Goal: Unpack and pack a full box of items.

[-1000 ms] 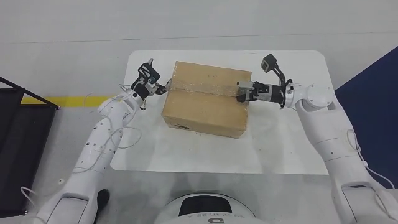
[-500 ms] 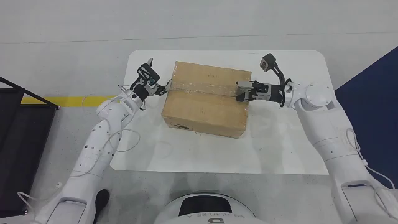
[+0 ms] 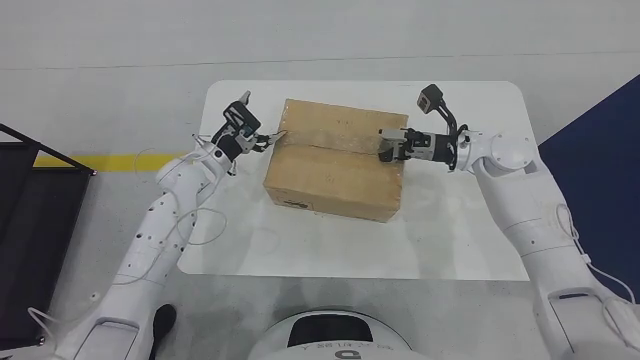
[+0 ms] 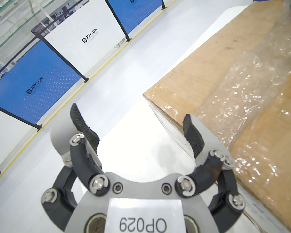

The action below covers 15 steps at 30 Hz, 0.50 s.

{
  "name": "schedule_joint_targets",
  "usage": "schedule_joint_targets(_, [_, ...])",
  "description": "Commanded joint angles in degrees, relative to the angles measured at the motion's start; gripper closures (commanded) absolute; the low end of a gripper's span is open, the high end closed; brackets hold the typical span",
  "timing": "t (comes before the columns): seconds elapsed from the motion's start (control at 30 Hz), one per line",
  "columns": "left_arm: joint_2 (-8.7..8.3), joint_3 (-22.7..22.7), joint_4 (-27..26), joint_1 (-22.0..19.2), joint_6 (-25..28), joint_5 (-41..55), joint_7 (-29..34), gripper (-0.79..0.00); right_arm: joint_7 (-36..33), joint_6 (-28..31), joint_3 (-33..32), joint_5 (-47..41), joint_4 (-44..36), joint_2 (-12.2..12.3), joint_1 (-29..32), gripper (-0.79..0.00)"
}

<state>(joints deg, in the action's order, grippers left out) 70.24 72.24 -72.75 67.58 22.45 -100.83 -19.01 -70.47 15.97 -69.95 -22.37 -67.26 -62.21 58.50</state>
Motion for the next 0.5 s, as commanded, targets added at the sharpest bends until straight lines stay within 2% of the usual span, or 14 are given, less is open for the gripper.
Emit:
schedule_joint_targets(0.0, [-0.16, 0.0, -1.4, 0.9, -0.5, -0.9, -0.4, -0.785, 0.4, 0.1, -0.2, -0.1, -0.2, 0.1, 0.4, -0.785])
schedule_joint_targets(0.13, [-0.42, 0.2, -3.2, 2.1, -0.7, -1.6, -0.6, -0.785, 1.6, 0.9, -1.4, -0.2, -1.2, 0.4, 2.0, -0.785])
schedule_joint_targets(0.47, [-0.28, -1.4, -2.9, 1.5, -2.7, -2.7, 1.8, -0.785, 5.0, 2.9, -5.6, -0.2, -5.9, 1.6, 8.3, -0.785])
